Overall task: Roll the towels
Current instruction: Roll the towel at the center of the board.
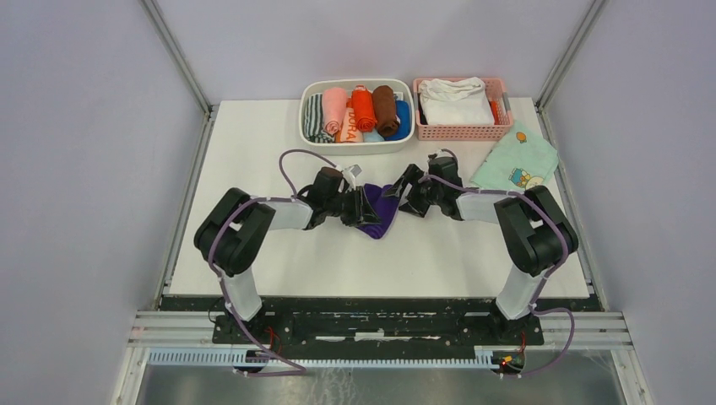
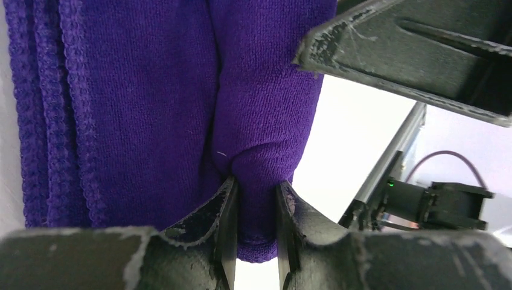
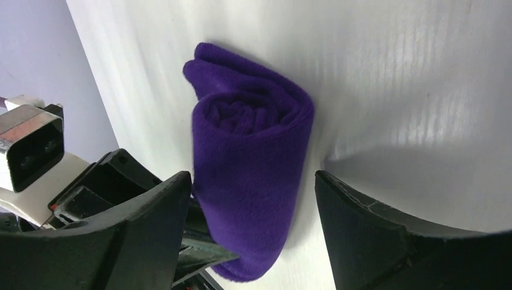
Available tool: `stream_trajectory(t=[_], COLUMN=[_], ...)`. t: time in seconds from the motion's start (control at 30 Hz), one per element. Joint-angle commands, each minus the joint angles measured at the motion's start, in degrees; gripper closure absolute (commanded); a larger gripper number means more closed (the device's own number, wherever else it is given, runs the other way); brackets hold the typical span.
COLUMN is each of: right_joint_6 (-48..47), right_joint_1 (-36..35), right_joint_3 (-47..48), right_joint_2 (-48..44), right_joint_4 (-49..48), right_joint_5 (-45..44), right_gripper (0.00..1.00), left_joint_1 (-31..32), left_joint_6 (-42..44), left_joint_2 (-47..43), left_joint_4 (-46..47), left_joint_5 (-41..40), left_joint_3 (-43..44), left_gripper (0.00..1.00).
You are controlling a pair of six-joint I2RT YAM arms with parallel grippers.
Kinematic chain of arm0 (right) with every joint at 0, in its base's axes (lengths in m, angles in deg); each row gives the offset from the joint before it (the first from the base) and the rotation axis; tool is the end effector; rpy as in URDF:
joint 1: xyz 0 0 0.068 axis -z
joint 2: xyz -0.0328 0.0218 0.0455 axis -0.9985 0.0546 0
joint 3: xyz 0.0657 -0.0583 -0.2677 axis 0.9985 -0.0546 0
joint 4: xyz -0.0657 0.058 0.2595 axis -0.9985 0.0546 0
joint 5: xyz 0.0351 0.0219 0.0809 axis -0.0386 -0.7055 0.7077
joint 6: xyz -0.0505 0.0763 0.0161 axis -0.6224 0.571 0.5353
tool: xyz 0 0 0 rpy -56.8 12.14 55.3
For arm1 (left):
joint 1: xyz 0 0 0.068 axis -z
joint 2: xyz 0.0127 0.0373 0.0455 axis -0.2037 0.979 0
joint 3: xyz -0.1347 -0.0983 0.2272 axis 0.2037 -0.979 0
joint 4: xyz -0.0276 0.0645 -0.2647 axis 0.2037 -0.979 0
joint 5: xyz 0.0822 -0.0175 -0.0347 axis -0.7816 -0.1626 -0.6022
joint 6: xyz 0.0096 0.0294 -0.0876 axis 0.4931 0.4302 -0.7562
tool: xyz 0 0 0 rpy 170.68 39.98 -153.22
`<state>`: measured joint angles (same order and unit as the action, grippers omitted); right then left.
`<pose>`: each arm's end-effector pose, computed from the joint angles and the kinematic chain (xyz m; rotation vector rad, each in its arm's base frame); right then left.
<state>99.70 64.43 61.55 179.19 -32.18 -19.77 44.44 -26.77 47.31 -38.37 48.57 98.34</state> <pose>0.3500 0.1770 0.1146 0.5395 2.4325 1.0857 0.3082 -0.2472 0.1072 0.1705 2.4736 -1.1984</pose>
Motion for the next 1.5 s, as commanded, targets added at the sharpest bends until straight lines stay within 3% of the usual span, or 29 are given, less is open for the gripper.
stream_trajectory(t=[0.0,0.27,0.43,0.53,0.63,0.8,1.0,1.23,1.47], right_joint_6=[3.57,1.17,-2.67,-4.94,-5.96,-5.73,-3.95,-2.81,-2.82], right_joint_1=[-0.02,-0.06,-0.24,-1.29,-2.78,-4.78,-5.49,-5.59,-5.52], right_joint_3=[0.25,1.05,3.88,7.30,11.20,16.58,17.24,17.37,17.37], right_joint_2=[3.70,8.05,5.53,3.27,2.31,2.98,3.36,3.86,3.89], right_joint_4=[-7.93,-4.64,9.00,18.64,27.63,35.38,37.42,37.46,36.57], right_joint_5=[0.65,-0.33,-4.41,-9.57,-13.91,-16.44,-17.00,-16.38,-15.07], right_gripper=[0.18,0.32,0.52,0.57,0.58,0.55,0.55,0.54,0.53], left_joint_1=[-1.37,-1.77,-1.26,0.82,5.20,18.52,30.36,37.40,38.73], left_joint_6=[-6.56,-8.16,-2.71,0.39,3.00,8.80,18.12,25.77,29.50], left_joint_2=[3.10,4.62,-0.06,-4.47,-9.19,-15.52,-13.24,-1.40,6.05], left_joint_4=[1.55,1.72,-5.84,-11.54,-15.76,-21.67,-22.01,-20.36,-18.60], left_joint_5=[6.59,6.85,-0.49,-7.99,-17.25,-44.06,-67.56,-79.44,-81.84], left_joint_3=[0.06,0.22,0.90,1.74,2.75,5.45,9.33,14.82,17.24], left_gripper=[0.69,0.64,0.55,0.48,0.41,0.28,0.25,0.24,0.26])
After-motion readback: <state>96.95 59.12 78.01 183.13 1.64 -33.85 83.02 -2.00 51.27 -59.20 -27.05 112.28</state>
